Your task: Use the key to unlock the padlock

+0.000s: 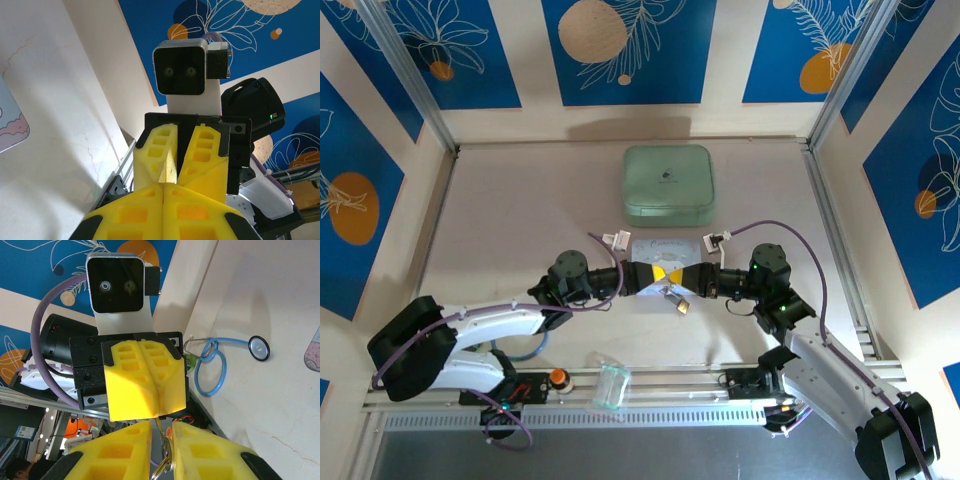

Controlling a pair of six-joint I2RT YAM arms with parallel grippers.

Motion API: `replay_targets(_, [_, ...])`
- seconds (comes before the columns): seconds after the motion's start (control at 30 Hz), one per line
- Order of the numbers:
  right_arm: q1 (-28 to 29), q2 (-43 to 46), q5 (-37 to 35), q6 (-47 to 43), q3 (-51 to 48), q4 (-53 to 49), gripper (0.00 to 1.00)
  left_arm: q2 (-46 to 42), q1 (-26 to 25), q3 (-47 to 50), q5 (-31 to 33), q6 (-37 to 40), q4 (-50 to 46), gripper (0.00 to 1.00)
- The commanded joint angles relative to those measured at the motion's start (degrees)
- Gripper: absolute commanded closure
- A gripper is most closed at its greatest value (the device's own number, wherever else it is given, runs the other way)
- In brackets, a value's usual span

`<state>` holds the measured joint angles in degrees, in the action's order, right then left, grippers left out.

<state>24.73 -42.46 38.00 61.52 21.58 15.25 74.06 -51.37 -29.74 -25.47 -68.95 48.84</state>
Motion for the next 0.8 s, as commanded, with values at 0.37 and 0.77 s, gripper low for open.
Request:
replay_targets(0.37, [-0.3, 0.9, 1.4, -0.5, -1.7, -0.7, 0.82, -0.6, 0.7, -1.2, -0.2, 0.4, 1.3, 1.00])
replay_targets(0.77, [-0.1, 0.1, 1.8, -0.3, -1.8, 0.2, 0.92, 1.3, 0.7, -0.8, -0.3, -0.9, 4.1, 1.00])
